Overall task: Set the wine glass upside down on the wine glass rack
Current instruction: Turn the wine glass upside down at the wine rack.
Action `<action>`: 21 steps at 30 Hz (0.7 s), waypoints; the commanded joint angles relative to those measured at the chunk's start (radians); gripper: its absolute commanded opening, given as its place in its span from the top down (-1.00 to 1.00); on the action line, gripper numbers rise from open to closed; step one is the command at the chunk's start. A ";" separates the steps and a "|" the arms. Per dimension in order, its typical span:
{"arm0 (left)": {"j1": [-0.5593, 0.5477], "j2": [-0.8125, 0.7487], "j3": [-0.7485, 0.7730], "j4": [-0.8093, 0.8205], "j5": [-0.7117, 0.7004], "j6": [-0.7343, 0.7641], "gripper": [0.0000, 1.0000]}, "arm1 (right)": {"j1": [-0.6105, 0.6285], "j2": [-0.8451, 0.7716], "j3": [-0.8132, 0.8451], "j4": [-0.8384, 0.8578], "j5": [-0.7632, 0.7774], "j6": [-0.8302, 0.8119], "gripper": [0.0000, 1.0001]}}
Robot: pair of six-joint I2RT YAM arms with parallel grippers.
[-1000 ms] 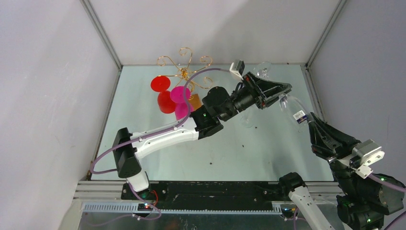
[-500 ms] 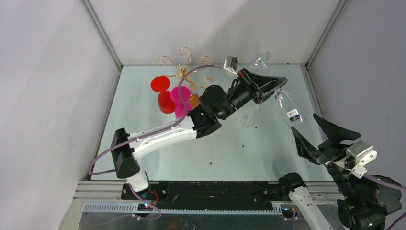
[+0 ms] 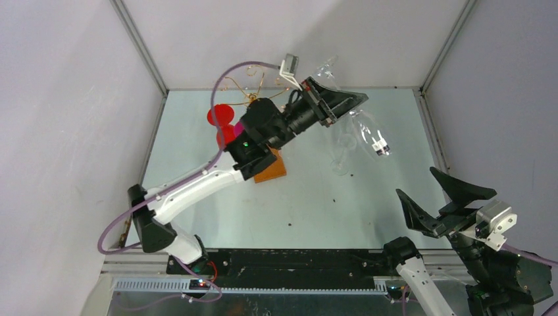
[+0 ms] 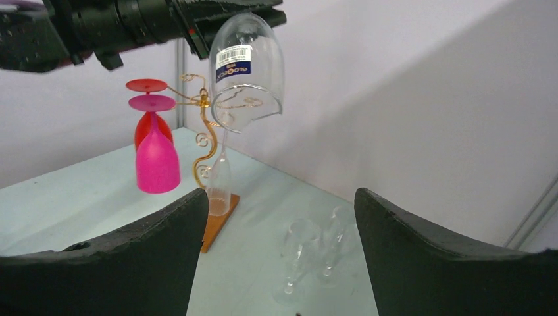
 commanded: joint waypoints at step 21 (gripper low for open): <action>0.023 -0.517 -0.340 -0.433 0.168 0.899 1.00 | -0.006 0.079 0.000 -0.247 -0.097 0.422 -0.82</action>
